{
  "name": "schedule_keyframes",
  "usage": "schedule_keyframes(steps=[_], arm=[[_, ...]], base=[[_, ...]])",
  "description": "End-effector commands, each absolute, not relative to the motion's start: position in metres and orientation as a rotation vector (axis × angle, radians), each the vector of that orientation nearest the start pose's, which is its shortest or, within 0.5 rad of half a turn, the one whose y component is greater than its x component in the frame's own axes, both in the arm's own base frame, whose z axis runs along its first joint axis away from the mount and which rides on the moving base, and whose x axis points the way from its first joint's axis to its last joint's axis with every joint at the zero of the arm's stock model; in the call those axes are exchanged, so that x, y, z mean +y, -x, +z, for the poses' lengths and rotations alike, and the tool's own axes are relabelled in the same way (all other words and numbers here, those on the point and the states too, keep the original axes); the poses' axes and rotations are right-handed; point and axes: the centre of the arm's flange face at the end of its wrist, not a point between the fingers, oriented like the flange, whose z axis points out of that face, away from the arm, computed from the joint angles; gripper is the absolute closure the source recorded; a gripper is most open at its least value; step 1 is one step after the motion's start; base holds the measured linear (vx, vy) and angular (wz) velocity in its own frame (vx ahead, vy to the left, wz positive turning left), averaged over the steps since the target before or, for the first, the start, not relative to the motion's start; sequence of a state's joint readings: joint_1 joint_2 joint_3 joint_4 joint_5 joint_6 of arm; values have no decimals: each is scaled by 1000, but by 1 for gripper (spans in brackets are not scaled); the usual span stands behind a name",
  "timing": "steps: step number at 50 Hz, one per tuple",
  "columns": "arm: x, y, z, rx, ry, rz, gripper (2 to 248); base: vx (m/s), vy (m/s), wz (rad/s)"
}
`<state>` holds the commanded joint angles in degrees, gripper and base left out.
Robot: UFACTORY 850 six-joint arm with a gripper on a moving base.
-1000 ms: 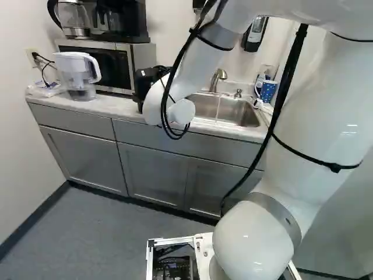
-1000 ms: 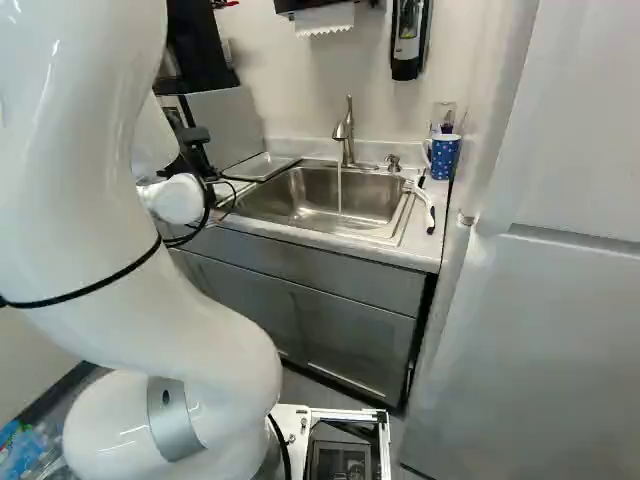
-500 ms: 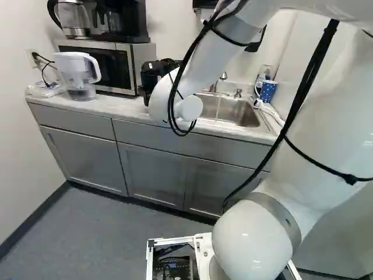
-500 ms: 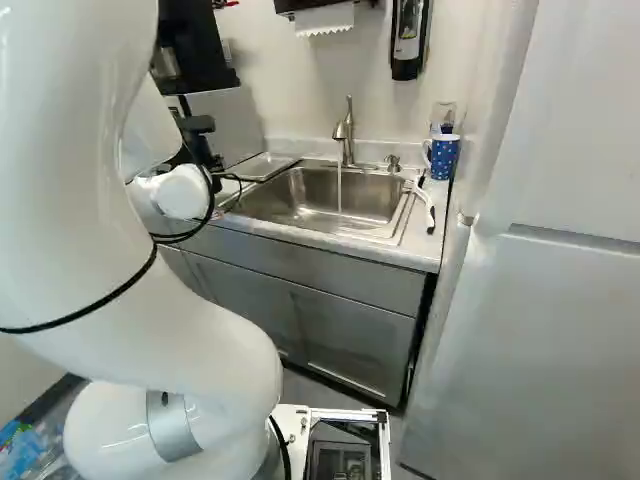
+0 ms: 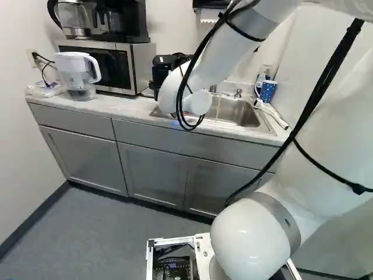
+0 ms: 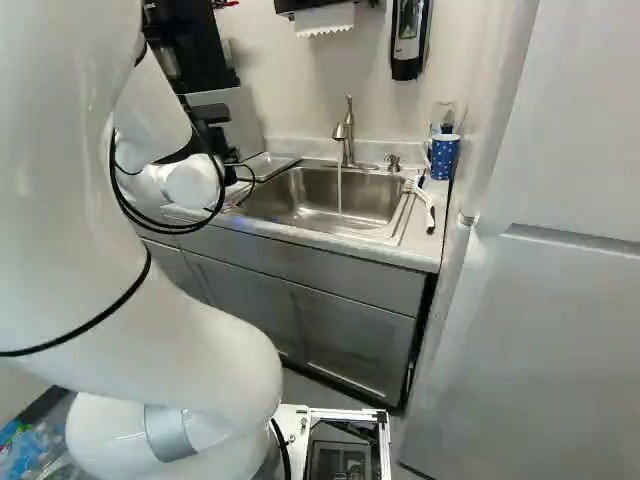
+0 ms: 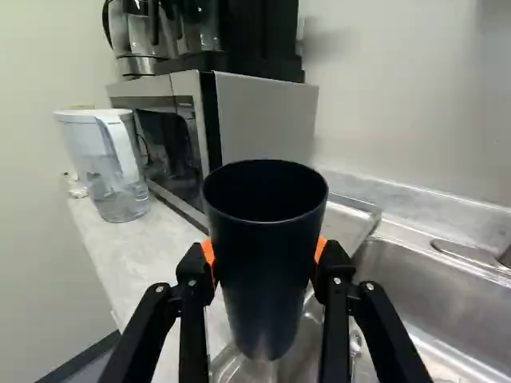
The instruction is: Rinse the cup and place it in the tray
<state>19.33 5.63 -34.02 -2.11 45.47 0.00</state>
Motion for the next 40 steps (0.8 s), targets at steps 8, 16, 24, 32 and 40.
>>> schedule_keyframes(steps=[8,16,24,32,40], arm=[[136,-417,519,-388,2136,-1970,124],[125,-422,526,-359,2144,-1994,124],[113,-427,534,-330,2150,-2019,124],[102,-431,542,-301,2152,-2048,124],[91,-436,542,-274,2168,-2061,124]], base=[[0,0,0],[0,0,0],[0,0,0],[0,0,0],[0,0,0]])
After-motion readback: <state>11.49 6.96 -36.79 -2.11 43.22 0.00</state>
